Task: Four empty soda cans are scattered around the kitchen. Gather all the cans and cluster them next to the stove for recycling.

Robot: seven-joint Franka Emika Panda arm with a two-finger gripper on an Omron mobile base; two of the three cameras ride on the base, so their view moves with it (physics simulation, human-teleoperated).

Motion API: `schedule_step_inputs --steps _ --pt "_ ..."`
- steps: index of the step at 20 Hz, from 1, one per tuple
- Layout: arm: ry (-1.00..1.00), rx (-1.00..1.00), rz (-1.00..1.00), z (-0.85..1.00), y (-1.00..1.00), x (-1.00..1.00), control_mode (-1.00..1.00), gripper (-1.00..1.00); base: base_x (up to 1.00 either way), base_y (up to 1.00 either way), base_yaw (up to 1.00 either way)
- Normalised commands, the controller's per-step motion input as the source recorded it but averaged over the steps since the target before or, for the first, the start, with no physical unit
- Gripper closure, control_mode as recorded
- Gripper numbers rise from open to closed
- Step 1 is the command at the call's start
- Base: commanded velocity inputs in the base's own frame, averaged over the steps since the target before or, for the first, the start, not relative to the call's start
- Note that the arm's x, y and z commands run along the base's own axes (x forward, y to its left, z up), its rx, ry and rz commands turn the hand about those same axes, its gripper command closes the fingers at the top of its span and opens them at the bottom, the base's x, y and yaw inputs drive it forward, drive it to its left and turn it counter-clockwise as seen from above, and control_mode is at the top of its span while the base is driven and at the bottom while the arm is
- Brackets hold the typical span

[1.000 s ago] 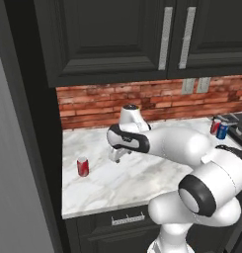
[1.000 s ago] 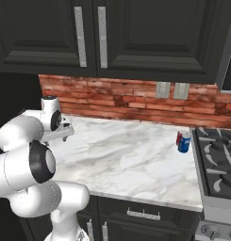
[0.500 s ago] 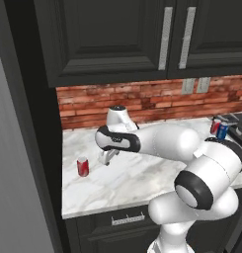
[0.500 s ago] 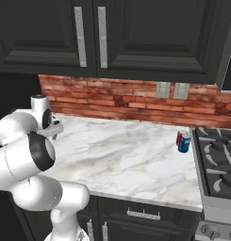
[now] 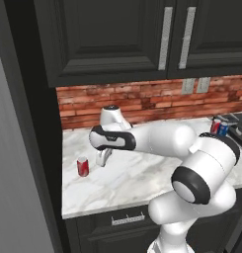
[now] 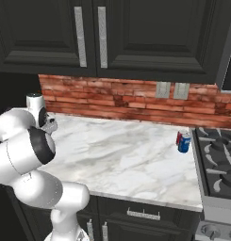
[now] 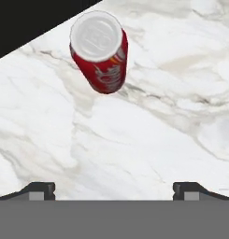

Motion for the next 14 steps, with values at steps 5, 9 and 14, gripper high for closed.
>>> schedule_step_inputs --steps 5,9,14 --pt "0.00 0.00 0.16 0.00 0.31 0.00 -1.00 -1.00 0.00 0.00 0.00" --pt "0.01 0.00 0.13 0.00 0.36 0.00 -1.00 -1.00 0.00 0.00 0.00" --pt "0.00 0.00 0.15 0.00 0.12 0.01 -1.00 -1.00 0.00 0.00 0.00"
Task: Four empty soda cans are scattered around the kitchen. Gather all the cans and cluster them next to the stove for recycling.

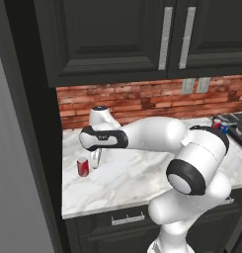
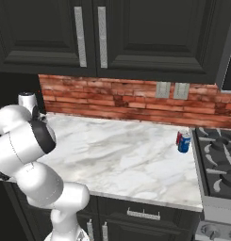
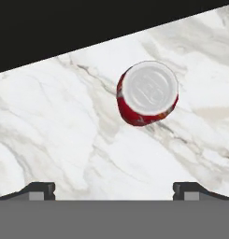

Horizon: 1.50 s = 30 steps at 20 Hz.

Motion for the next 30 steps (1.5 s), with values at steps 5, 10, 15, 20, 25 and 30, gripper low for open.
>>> schedule_step_inputs --steps 5,10,15,20,25,30 --pt "0.00 0.00 0.14 0.00 0.06 0.01 -1.00 -1.00 0.00 0.00 0.00" --pt "0.00 0.00 0.12 -0.01 0.22 0.00 -1.00 -1.00 0.00 0.00 0.00" --pt "0.00 0.00 0.07 0.00 0.27 0.00 -1.00 -1.00 0.00 0.00 0.00" --pt "0.00 0.00 0.04 0.00 0.13 0.10 -1.00 -1.00 0.00 0.00 0.00" --pt "0.00 0.00 0.03 0.00 0.03 0.14 -1.00 -1.00 0.00 0.00 0.00" --pt "0.00 0.00 0.04 -0.01 0.01 0.07 -1.00 -1.00 0.00 0.00 0.00"
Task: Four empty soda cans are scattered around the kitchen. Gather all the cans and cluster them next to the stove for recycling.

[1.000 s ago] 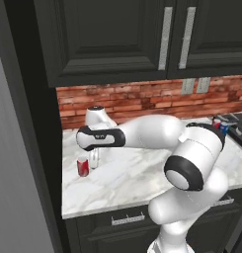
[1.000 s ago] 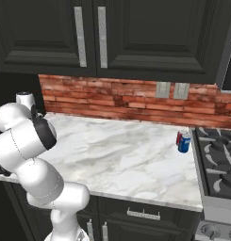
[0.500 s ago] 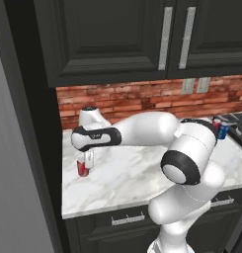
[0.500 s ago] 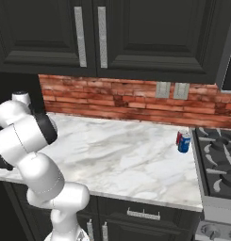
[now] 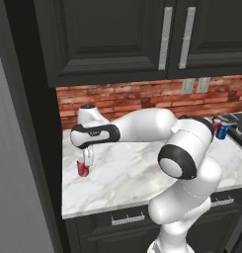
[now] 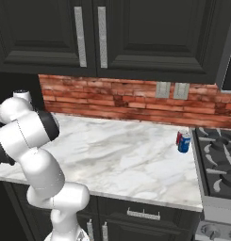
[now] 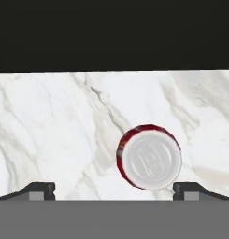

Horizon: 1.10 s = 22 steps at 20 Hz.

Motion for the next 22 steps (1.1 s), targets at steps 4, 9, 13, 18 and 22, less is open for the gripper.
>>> schedule_step_inputs --steps 4,9,13,18,22 --pt "0.00 0.00 0.04 -0.06 0.06 0.10 -1.00 -1.00 0.00 0.00 0.00" --pt "0.00 0.00 0.04 -0.04 0.07 0.04 -1.00 -1.00 0.00 0.00 0.00" --pt "0.00 0.00 0.04 0.00 0.01 0.07 -1.00 -1.00 0.00 0.00 0.00" --pt "0.00 0.00 0.02 0.00 0.01 0.12 -1.00 -1.00 0.00 0.00 0.00" --pt "0.00 0.00 0.01 0.00 0.00 0.03 -1.00 -1.00 0.00 0.00 0.00"
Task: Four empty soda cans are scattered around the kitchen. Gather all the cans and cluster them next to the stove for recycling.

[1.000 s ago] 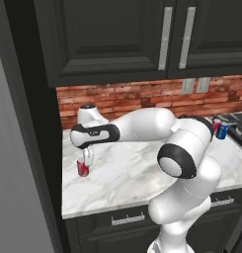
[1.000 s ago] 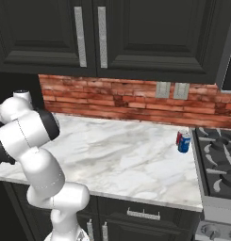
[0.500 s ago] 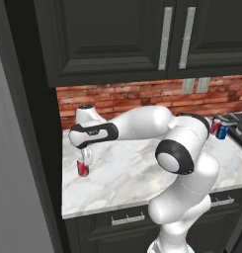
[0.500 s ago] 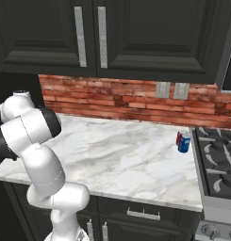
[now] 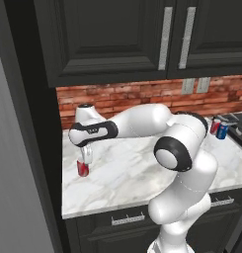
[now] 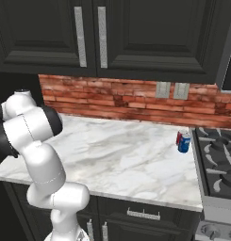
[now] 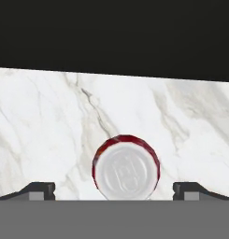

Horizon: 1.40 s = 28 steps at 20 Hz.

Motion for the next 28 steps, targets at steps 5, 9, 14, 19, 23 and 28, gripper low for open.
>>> schedule_step_inputs --steps 5,9,14,19,23,28 --pt "0.00 0.00 0.01 0.00 0.05 0.00 -1.00 -1.00 0.00 0.00 0.00" --pt "0.00 0.00 0.01 0.00 0.09 0.00 -1.00 -1.00 0.00 0.00 0.00" --pt "0.00 0.00 0.00 -0.05 0.10 0.00 -1.00 -1.00 0.00 0.00 0.00" --pt "0.00 0.00 0.01 -0.11 0.00 0.00 -1.00 -1.00 0.00 0.00 0.00" --pt "0.00 0.00 0.01 -0.08 0.00 0.00 -1.00 -1.00 0.00 0.00 0.00" --pt "0.00 0.00 0.01 -0.03 0.00 0.00 -1.00 -1.00 0.00 0.00 0.00"
